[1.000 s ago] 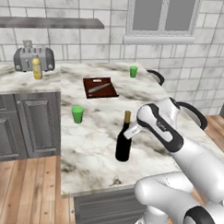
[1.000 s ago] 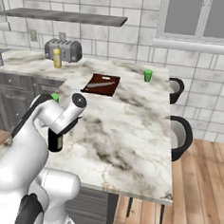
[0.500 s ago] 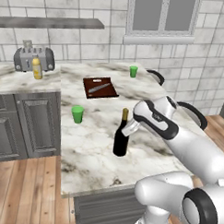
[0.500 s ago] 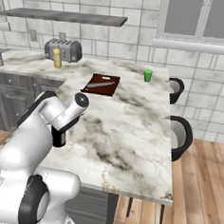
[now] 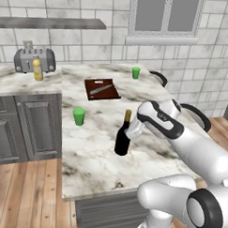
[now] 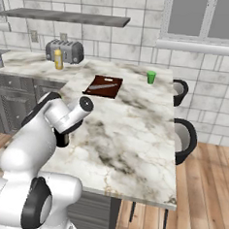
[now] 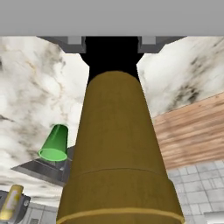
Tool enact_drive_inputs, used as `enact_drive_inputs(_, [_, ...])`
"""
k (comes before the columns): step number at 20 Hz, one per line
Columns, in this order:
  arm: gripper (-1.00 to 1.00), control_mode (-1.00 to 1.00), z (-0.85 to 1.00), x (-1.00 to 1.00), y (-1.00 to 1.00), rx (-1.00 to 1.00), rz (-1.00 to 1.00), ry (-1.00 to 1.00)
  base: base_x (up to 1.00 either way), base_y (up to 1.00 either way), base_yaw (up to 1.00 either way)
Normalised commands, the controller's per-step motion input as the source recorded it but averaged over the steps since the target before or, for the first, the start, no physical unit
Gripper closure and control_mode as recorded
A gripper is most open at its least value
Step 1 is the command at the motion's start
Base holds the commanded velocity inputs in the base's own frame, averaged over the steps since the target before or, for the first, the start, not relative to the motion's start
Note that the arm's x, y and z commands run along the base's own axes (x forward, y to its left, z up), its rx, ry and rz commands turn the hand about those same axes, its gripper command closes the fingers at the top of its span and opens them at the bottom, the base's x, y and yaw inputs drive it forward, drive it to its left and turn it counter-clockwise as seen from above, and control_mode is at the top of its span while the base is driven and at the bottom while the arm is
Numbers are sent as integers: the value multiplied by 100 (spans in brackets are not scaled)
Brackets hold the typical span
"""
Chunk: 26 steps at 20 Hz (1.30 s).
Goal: Place the drinks on the dining counter in a tight cluster.
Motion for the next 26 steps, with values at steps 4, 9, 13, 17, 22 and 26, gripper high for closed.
enact_drive_inputs(4, [100,-100,-3,0,0,-2,3,0,0,0,0])
enact_drive_inputs(9, [100,-100,-15,0,0,-3,1,0,0,0,0])
enact_drive_inputs(13, [100,-100,-21,0,2,-4,0,0,0,0,0])
enact_drive_inputs(17, [100,-100,-20,0,0,-1,0,-1,0,0,0])
enact_drive_inputs(22, [100,-100,-31,0,0,0,0,-2,0,0,0])
enact_drive_inputs(26, [100,-100,-28,0,0,0,0,-1,0,0,0])
